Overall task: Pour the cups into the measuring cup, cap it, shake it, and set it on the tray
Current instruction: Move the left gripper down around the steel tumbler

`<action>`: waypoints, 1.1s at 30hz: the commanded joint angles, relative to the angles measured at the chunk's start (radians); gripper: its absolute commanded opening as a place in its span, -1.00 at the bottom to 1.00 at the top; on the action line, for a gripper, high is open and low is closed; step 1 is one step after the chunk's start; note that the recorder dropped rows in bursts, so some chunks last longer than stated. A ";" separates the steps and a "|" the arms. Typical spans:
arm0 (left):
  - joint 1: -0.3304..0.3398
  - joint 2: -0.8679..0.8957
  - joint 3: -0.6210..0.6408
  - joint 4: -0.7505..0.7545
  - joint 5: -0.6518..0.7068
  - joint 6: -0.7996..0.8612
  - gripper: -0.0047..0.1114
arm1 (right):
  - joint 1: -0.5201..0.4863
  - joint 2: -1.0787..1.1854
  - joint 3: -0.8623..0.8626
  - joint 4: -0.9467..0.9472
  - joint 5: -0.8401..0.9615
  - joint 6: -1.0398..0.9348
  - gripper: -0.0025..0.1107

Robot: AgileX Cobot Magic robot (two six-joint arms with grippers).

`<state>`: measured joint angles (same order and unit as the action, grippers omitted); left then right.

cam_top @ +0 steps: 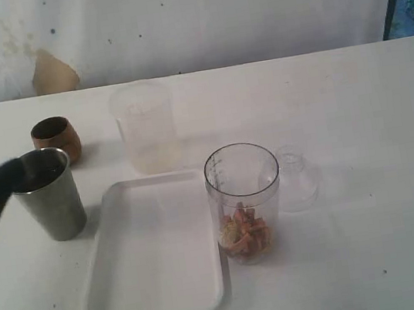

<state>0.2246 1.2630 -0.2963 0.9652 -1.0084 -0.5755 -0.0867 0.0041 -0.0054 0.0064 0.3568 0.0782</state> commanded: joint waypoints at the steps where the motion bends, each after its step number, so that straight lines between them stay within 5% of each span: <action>1: -0.117 0.078 0.018 -0.133 0.104 0.128 0.89 | -0.002 -0.004 0.005 0.001 -0.007 0.005 -0.96; 5: -0.162 0.172 0.151 -0.461 -0.149 0.378 0.89 | -0.002 -0.004 0.005 0.001 -0.007 0.005 -0.96; 7: -0.162 0.210 0.199 -0.494 -0.192 0.468 0.89 | -0.002 -0.004 0.005 0.001 -0.007 0.005 -0.96; 21: -0.167 0.657 0.042 -0.422 -0.213 0.559 0.89 | -0.002 -0.004 0.005 0.001 -0.007 0.005 -0.96; 33: -0.167 0.738 -0.109 -0.344 -0.213 0.510 0.89 | -0.002 -0.004 0.005 0.001 -0.007 0.005 -0.96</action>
<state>0.0614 1.9864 -0.3828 0.5924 -1.2083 -0.0413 -0.0867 0.0041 -0.0054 0.0064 0.3568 0.0782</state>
